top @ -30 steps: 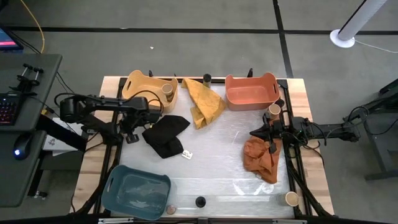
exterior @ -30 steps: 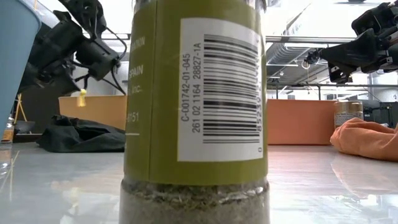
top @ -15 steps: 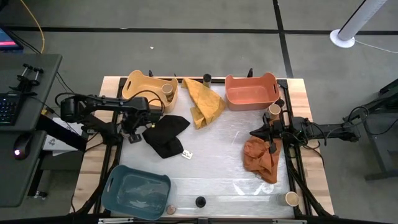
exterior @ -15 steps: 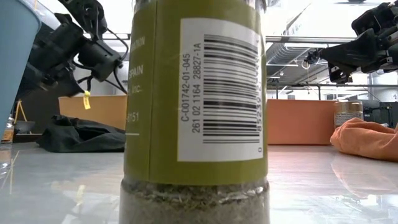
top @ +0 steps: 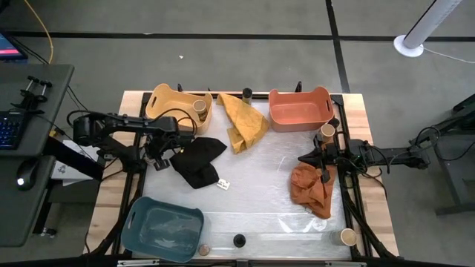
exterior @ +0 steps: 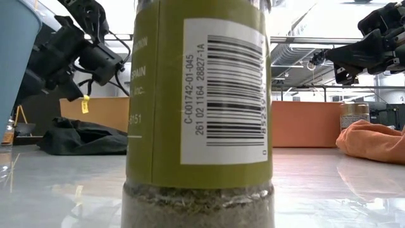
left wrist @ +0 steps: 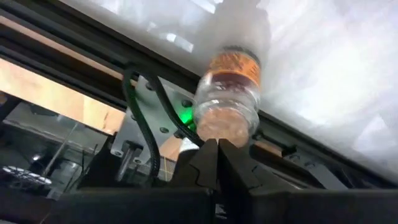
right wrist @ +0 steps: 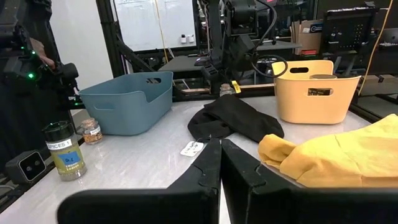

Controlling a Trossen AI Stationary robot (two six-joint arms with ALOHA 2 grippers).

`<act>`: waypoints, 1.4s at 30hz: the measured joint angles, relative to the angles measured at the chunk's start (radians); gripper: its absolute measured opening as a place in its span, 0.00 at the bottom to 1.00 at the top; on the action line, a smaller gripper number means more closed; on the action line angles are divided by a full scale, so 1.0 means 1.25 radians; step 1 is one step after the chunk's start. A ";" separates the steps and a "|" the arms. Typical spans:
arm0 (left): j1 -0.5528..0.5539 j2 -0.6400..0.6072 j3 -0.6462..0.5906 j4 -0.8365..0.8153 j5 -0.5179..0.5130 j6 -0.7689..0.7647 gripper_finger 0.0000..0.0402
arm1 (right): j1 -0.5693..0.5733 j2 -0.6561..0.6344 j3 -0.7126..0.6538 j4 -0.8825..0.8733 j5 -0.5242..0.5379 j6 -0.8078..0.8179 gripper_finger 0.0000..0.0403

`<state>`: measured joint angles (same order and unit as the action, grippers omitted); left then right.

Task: Sort spices by type
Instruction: Put the top brown seasoning bottle into the blue bin

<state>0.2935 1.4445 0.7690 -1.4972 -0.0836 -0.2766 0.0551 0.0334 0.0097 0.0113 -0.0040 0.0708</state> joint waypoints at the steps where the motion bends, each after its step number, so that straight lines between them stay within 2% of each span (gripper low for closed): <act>1: 0.000 0.000 0.000 0.005 -0.005 -0.007 0.00 | 0.000 0.000 0.000 0.000 0.000 0.000 0.00; 16: -0.056 0.000 0.000 0.004 -0.045 -0.127 0.00 | 0.000 0.000 0.000 0.000 0.000 0.000 0.00; 31: -0.202 -0.021 0.005 -0.011 -0.070 -0.332 0.00 | 0.000 0.000 0.000 0.000 0.000 0.000 0.00; 38: -0.207 -0.020 0.005 -0.014 0.090 -0.161 0.00 | 0.000 0.000 0.000 0.000 0.000 0.000 0.00; 42: -0.196 -0.014 0.009 -0.021 0.099 -0.103 0.00 | 0.000 0.000 0.000 0.000 0.000 0.000 0.00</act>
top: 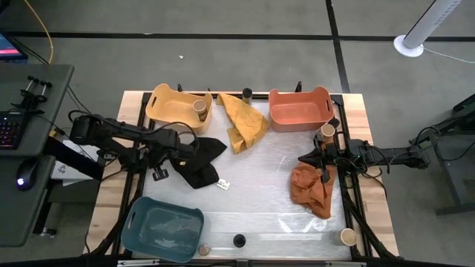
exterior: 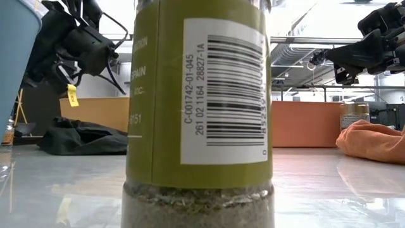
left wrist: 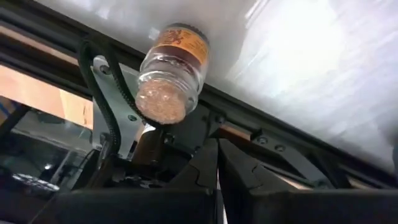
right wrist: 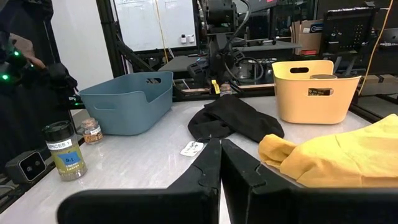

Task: Sort spices by type
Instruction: Put the top brown seasoning bottle into the blue bin

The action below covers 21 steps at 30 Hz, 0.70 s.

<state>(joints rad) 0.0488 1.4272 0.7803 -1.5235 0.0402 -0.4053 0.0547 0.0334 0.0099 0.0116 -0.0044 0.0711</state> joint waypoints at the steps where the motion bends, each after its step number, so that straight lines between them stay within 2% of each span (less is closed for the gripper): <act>1: 0.004 0.004 0.000 0.001 0.000 0.011 0.00 | 0.000 0.000 0.000 0.000 0.000 0.000 0.00; 3: 0.010 0.017 0.000 0.001 0.010 0.015 0.00 | 0.000 0.000 0.000 0.000 0.000 0.000 0.00; 8: 0.012 0.059 0.000 0.015 0.111 0.019 0.00 | 0.000 0.000 0.000 0.000 0.000 0.000 0.00; 10: 0.009 0.078 0.000 0.019 0.117 0.047 0.00 | 0.000 0.000 0.000 0.000 0.000 0.000 0.00; 16: 0.031 0.142 0.007 0.005 -0.060 0.137 0.00 | 0.000 0.000 0.000 0.000 0.000 0.000 0.00; 21: 0.068 0.195 0.008 0.000 -0.124 0.185 0.00 | 0.000 0.000 0.000 0.000 0.000 0.000 0.00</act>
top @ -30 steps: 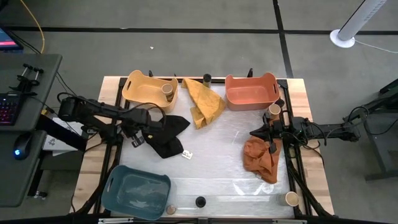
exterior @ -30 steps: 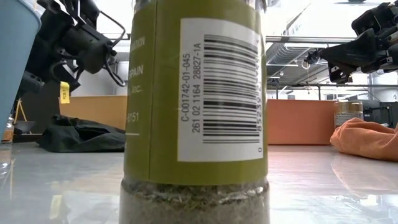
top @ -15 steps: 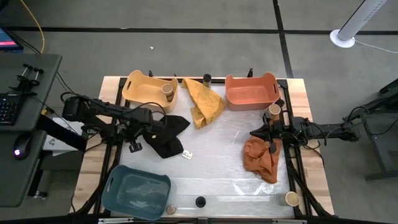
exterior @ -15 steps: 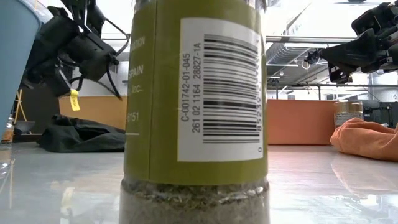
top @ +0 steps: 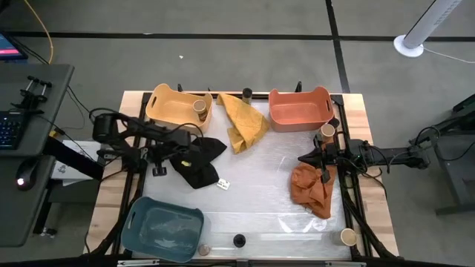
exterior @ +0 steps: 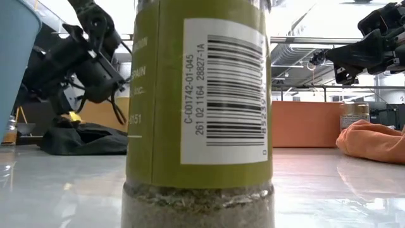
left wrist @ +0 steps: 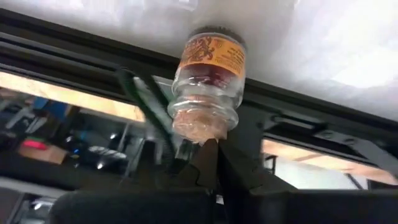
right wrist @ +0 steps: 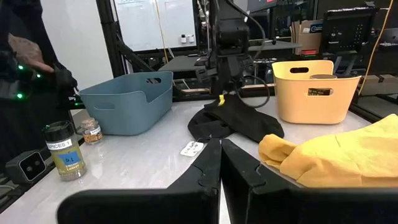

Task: Sort spices by type
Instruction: Put the top brown seasoning bottle into the blue bin

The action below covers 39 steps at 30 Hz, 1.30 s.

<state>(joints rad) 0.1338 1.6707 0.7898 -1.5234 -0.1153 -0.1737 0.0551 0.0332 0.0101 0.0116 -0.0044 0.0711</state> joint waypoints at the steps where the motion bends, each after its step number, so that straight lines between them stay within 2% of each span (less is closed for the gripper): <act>1: 0.006 0.008 -0.001 0.000 -0.002 0.001 0.00 | 0.000 0.000 0.000 0.000 0.000 0.000 0.00; 10: 0.019 0.027 -0.001 0.006 -0.001 0.009 0.00 | 0.000 0.000 0.000 0.000 0.000 0.000 0.00; 17: 0.019 0.026 0.036 0.029 -0.002 0.021 0.00 | 0.000 0.000 0.000 0.000 0.000 0.000 0.00; 31: 0.019 0.026 0.223 0.133 -0.083 0.115 0.00 | 0.000 0.000 0.000 0.000 0.000 0.000 0.00; 39: 0.021 0.027 0.322 0.225 -0.089 0.149 0.00 | 0.000 0.000 0.000 0.000 0.000 0.000 0.00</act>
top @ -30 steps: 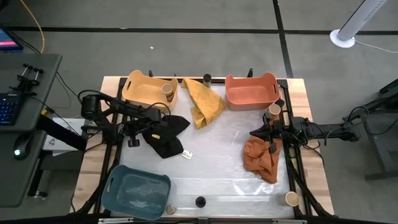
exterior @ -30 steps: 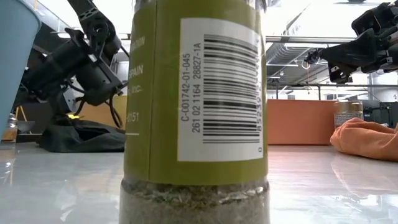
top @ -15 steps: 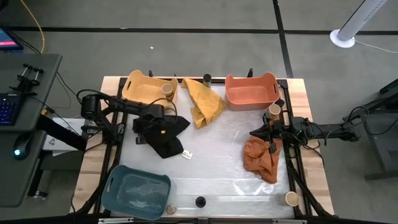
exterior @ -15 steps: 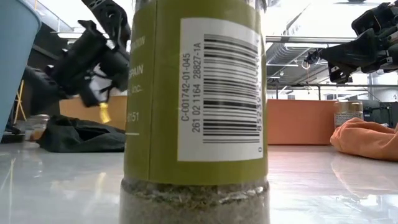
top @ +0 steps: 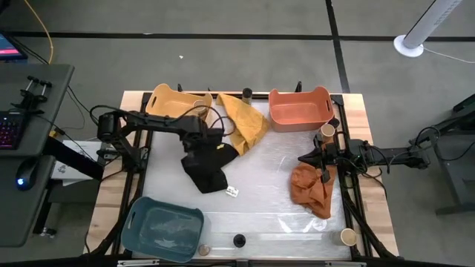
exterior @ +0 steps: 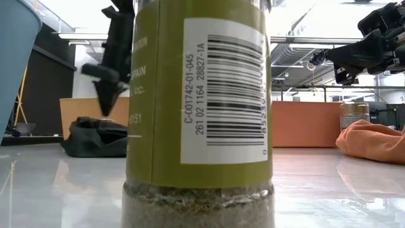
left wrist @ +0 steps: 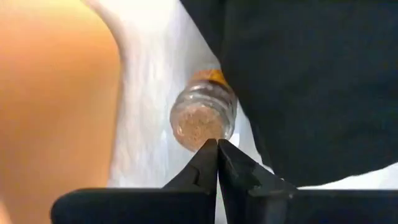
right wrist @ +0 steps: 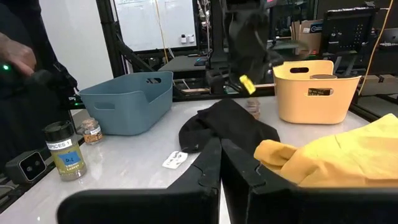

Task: Sort spices by type
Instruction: Put the top brown seasoning bottle into the blue bin

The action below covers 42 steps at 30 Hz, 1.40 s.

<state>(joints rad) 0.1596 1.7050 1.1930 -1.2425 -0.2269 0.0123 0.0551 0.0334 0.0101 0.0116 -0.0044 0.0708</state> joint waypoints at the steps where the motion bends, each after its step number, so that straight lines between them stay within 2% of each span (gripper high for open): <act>1: 0.002 0.000 0.016 -0.006 -0.004 0.000 0.00 | 0.000 0.000 0.000 0.000 0.000 0.000 0.00; 7: 0.009 -0.007 0.142 -0.134 0.008 -0.050 0.00 | 0.000 0.000 0.000 0.000 0.000 0.000 0.00; 10: -0.002 -0.044 0.168 -0.150 0.013 -0.095 0.00 | 0.000 0.000 0.000 0.000 0.000 0.000 0.00; 13: -0.014 -0.110 0.142 -0.113 0.015 -0.166 0.00 | 0.000 0.000 0.000 0.000 0.000 0.000 0.00; 18: -0.012 -0.223 0.034 -0.060 0.044 -0.277 0.04 | 0.000 0.000 0.000 0.000 0.000 0.000 0.00; 23: 0.032 -0.291 -0.071 -0.009 0.103 -0.342 0.18 | 0.000 0.000 0.000 0.000 0.000 0.000 0.00; 29: 0.124 -0.275 -0.140 0.105 0.207 -0.345 0.44 | 0.000 0.000 0.000 0.000 0.000 0.000 0.00; 36: 0.162 -0.215 -0.140 0.150 0.206 -0.386 0.68 | 0.000 0.000 0.000 0.000 0.000 0.000 0.00; 42: 0.129 -0.176 -0.147 0.175 0.136 -0.448 0.75 | 0.000 0.000 0.000 0.000 0.000 0.000 0.00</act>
<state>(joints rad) 0.3211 1.4853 1.0089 -1.0240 -0.0569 -0.5478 0.0551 0.0334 0.0101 0.0116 -0.0043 0.0711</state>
